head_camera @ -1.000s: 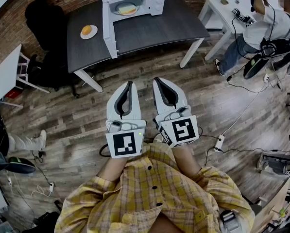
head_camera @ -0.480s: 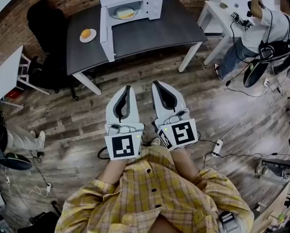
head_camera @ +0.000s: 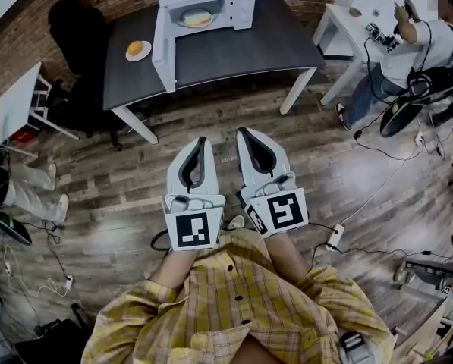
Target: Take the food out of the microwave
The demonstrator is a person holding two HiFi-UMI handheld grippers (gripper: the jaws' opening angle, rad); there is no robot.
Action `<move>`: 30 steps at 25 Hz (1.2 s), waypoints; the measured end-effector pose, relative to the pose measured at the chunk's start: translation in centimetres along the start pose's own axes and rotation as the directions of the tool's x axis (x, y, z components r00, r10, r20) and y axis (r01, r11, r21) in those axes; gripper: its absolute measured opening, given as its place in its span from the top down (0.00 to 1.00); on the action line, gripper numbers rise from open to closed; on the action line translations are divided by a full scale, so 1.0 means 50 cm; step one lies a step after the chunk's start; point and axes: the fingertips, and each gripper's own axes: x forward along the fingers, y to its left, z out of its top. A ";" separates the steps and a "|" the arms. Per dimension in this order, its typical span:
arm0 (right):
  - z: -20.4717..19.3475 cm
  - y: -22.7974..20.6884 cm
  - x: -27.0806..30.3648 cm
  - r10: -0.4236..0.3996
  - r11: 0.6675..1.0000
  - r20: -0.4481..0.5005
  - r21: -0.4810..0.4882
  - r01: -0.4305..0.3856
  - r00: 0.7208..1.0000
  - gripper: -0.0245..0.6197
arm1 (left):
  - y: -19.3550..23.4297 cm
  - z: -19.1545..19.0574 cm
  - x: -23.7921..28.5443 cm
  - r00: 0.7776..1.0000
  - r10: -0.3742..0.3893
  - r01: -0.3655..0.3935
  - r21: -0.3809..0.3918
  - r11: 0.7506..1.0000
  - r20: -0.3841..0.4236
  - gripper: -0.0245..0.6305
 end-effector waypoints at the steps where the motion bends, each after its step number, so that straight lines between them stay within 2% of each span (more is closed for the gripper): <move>1: 0.002 -0.001 0.000 0.004 1.000 0.006 0.000 -0.004 1.000 0.96 | 0.000 0.002 0.002 1.000 0.006 -0.006 0.007 1.000 0.005 0.96; 8: -0.011 -0.022 0.047 0.046 0.999 -0.001 -0.016 -0.046 0.999 0.96 | 0.019 -0.016 0.051 0.999 0.050 -0.050 0.004 0.999 0.014 0.96; 14: -0.033 -0.063 0.131 0.060 0.998 -0.027 -0.024 -0.061 0.998 0.96 | 0.063 -0.033 0.136 0.997 0.079 -0.079 -0.018 0.997 0.015 0.96; 23: -0.064 -0.139 0.314 0.061 0.998 -0.036 -0.018 -0.062 0.997 0.96 | 0.153 -0.062 0.317 0.996 0.088 -0.088 -0.025 0.996 0.017 0.96; 30: -0.056 -0.196 0.475 0.045 0.999 -0.033 -0.013 -0.046 0.998 0.96 | 0.232 -0.050 0.465 0.997 0.079 -0.078 -0.023 0.997 0.012 0.96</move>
